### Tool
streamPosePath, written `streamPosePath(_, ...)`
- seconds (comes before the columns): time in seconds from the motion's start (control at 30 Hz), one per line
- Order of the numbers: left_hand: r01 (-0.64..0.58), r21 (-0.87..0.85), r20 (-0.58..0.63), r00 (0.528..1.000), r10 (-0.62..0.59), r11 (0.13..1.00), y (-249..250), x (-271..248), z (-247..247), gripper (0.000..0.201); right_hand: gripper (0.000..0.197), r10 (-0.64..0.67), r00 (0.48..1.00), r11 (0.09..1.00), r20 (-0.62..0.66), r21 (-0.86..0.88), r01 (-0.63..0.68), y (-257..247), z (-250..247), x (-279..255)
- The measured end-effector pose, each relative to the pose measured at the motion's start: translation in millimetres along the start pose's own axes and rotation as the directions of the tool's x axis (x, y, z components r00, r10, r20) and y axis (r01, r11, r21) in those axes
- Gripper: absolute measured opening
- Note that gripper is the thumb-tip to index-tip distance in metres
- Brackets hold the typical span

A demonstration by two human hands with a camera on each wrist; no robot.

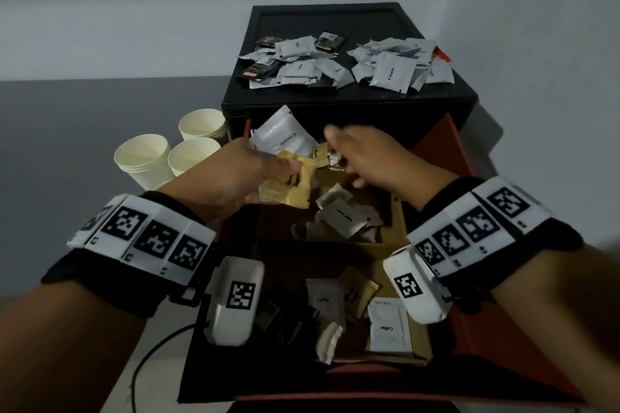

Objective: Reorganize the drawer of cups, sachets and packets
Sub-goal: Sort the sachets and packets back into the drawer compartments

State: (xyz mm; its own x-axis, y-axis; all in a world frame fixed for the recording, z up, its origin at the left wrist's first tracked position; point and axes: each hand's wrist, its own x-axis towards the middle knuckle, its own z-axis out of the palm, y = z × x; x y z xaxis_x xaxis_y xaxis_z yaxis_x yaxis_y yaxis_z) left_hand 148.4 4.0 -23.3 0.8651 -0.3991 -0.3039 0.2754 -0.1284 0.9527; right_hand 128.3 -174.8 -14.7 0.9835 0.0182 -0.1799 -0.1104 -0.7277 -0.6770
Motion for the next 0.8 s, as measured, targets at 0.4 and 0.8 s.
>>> streamPosePath(0.4,-0.117,-0.188,-0.181,0.98,0.083,0.975,-0.4,1.6,-10.3,0.014,0.023,0.179,0.955,0.953,0.237,-0.282,-0.109,26.2,21.7,14.3)
streamPosePath(0.8,-0.138,-0.256,-0.255,0.964,0.07,0.957,-1.5,-2.9,-7.9,0.009,0.022,0.24,0.971,0.866,0.019,0.448,-0.223,35.8,15.8,43.8)
